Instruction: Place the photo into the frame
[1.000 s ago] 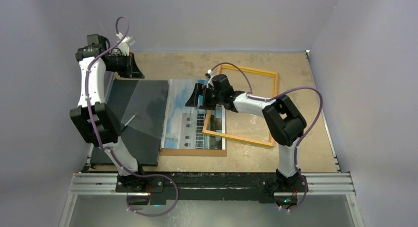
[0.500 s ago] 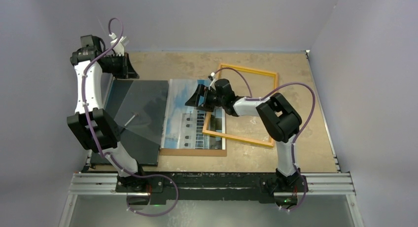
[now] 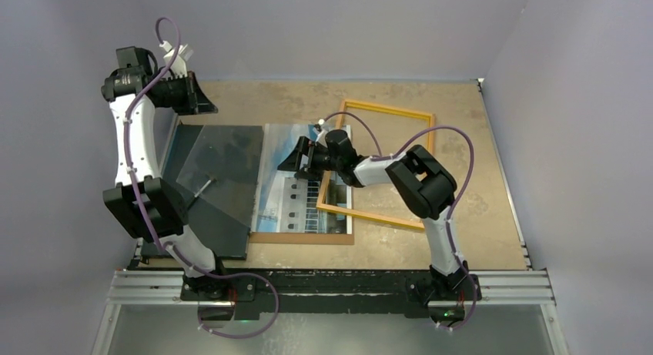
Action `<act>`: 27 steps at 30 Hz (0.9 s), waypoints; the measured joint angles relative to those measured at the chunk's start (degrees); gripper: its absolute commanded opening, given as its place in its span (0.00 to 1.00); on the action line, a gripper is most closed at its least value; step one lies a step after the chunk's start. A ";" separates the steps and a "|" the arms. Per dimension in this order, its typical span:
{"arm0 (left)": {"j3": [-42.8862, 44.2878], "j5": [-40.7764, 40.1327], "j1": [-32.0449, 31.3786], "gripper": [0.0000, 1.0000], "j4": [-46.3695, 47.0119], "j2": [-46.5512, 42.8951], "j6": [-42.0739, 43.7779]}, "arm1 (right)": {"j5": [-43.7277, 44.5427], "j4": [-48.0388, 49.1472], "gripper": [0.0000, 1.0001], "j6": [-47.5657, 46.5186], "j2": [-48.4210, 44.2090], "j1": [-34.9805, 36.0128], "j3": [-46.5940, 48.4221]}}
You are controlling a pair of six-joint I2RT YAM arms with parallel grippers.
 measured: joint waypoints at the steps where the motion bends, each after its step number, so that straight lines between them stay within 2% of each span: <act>1: 0.15 0.48 0.00 0.00 -0.20 -0.33 -0.22 | -0.31 0.87 0.99 0.33 0.00 -0.02 -0.35; 6: 2.58 1.31 -0.44 0.00 -2.08 -1.70 0.52 | -5.44 10.62 0.99 2.23 -0.15 -1.81 -2.27; 9: 3.98 1.40 -1.29 0.00 -3.34 -2.78 2.27 | -9.90 13.92 0.99 -0.70 -1.38 -4.70 -1.92; 13: 4.44 1.40 -4.15 0.00 -5.64 -3.63 5.14 | -13.92 7.02 0.99 -13.31 -3.52 -8.37 5.42; 19: 6.62 1.49 -9.97 0.00 -10.67 -3.63 9.88 | -18.88 -7.63 0.99 -37.38 -5.77 -10.73 19.30; 24: 9.33 2.78 -10.64 0.00 -13.88 -3.63 13.73 | -22.12 -16.39 0.99 -53.33 -9.09 -11.98 20.50; 27: 9.51 3.37 -11.02 0.00 -15.69 -3.63 15.65 | -25.18 -17.49 0.99 -58.49 -10.75 -14.10 20.44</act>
